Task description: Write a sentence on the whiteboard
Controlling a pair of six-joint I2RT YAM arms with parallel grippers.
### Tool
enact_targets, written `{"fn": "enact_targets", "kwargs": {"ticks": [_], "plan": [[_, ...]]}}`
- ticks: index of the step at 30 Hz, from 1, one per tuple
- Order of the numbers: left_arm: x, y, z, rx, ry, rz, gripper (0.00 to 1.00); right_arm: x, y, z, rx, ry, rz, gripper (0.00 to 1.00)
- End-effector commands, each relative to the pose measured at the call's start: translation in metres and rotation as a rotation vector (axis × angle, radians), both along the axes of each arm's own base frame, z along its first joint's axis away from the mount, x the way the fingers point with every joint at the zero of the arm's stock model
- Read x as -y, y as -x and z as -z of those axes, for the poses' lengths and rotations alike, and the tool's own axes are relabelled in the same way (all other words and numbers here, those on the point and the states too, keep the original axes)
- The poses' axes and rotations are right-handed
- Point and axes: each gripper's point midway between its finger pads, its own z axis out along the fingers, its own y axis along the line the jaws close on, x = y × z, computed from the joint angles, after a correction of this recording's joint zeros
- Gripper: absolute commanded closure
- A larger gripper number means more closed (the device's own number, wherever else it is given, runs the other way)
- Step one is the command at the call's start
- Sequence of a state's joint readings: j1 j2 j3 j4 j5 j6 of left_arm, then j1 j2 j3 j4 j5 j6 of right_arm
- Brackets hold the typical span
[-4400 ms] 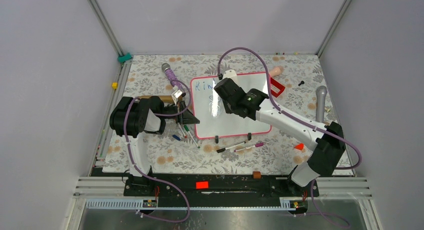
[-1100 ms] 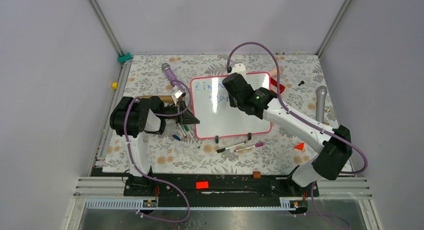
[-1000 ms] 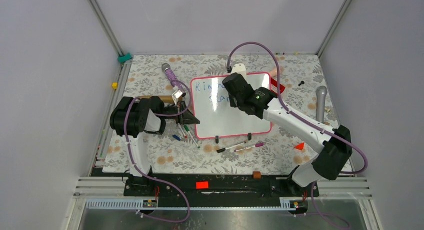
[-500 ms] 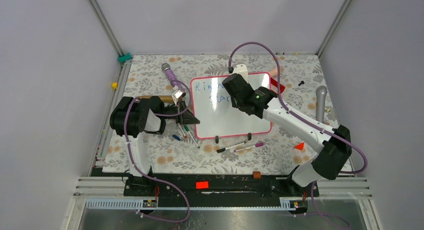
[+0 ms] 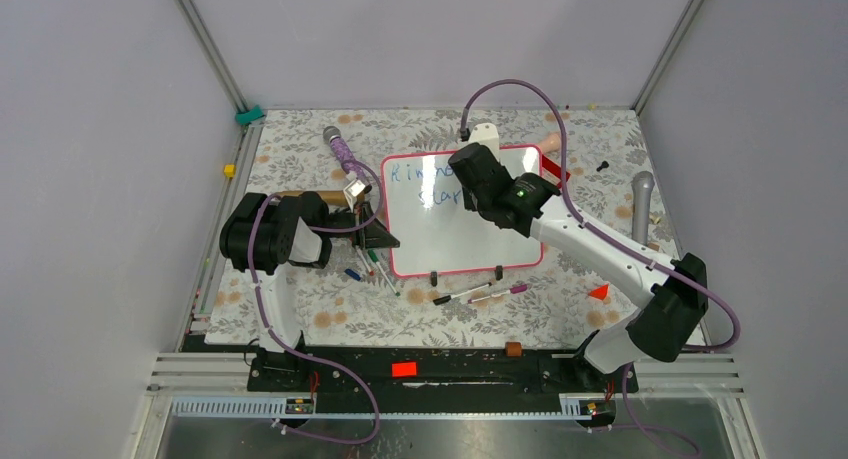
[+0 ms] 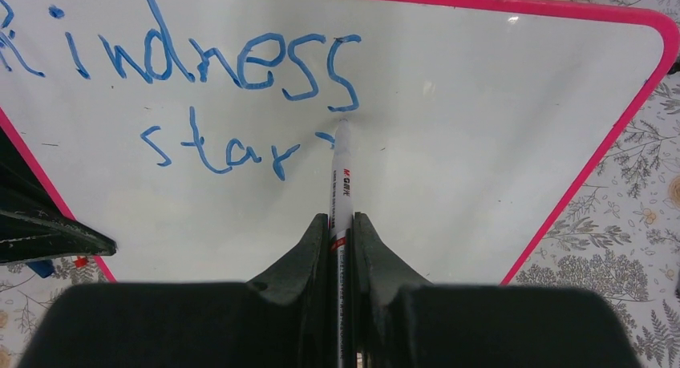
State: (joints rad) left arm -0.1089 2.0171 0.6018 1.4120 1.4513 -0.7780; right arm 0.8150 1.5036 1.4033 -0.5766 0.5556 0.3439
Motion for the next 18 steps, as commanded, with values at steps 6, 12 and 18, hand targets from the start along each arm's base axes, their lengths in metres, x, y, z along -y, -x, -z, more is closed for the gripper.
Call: {"fn": "enact_targets", "kwargs": {"ticks": [6,12,18], "plan": [[0.001,-0.003,-0.005,0.084,0.007,0.005,1.00,-0.007,-0.010,-0.012,0.033,-0.033,-0.003,1.00],[0.001,-0.003,-0.005,0.082,0.007,0.005,1.00,-0.005,-0.005,-0.003,0.001,-0.021,-0.003,1.00],[0.001,-0.003,-0.005,0.083,0.007,0.005,1.00,-0.006,0.004,0.007,-0.040,-0.044,-0.020,1.00]]}}
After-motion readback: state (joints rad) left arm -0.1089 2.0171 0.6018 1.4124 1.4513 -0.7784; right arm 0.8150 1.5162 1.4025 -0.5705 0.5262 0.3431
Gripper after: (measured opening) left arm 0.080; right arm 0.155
